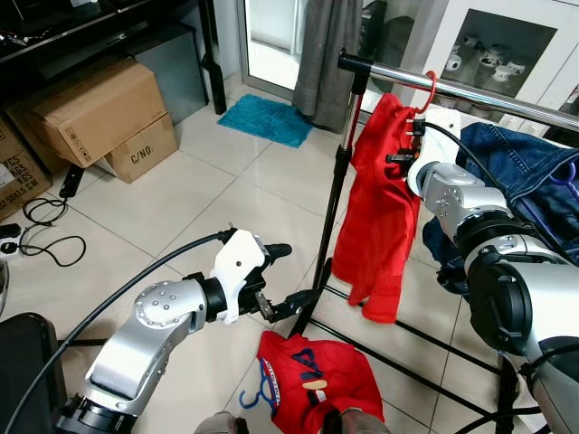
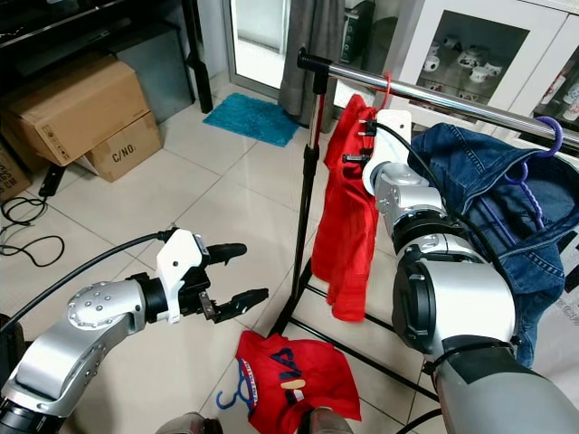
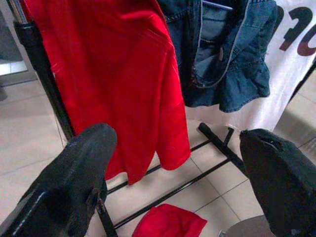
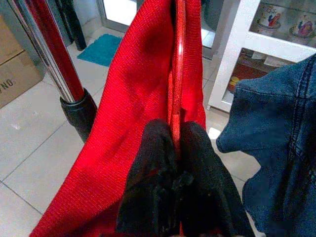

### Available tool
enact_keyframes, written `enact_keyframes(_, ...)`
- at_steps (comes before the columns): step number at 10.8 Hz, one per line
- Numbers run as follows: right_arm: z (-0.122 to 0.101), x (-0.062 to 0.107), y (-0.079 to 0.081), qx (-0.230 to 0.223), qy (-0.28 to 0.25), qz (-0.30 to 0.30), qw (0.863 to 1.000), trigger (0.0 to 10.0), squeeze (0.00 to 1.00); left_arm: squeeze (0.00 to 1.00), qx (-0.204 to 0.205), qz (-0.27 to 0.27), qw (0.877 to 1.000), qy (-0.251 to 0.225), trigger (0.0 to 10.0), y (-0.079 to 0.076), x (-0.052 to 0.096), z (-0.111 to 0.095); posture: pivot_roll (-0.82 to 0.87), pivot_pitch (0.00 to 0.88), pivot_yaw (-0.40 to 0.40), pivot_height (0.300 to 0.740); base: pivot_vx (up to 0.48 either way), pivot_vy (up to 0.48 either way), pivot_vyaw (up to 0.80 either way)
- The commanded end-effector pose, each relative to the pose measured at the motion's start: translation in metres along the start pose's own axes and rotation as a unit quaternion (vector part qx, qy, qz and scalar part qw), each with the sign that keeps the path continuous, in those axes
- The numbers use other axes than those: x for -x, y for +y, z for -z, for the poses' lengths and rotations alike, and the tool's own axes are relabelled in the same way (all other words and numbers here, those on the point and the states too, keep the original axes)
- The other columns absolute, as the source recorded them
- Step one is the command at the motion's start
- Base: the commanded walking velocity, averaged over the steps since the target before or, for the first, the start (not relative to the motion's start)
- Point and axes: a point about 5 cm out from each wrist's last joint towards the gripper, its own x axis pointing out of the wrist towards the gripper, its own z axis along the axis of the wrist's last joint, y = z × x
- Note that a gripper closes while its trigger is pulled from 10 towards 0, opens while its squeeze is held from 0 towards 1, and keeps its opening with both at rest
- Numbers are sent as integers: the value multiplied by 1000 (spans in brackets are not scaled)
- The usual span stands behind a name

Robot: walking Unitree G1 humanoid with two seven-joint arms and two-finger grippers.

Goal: Hang hanger

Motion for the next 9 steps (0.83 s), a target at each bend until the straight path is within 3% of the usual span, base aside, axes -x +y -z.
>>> enact_keyframes(1, -7, 0, 3, -9, -8, -1, 1000, 0, 0, 0, -7, 5, 1000, 4, 10000, -2, 1, -1, 20, 139, -25, 740, 0, 0, 0)
enact_keyframes(4, -7, 0, 3, -11, -12, -3, 1000, 0, 0, 0, -9, 3, 1000, 5, 10000, 0, 0, -1, 20, 125, -21, 740, 0, 0, 0)
enact_keyframes(6, -15, 0, 3, -10, -36, -19, 999, 0, 0, 0, -9, -26, 1000, 3, 10000, 4, 1, 0, 16, 105, -18, 740, 0, 0, 0)
enact_keyframes(9, -29, 6, -19, 2, -81, -34, 996, 0, 0, 0, 0, -173, 985, -2, 10000, 27, 10, 6, 0, 54, 2, 740, 0, 0, 0)
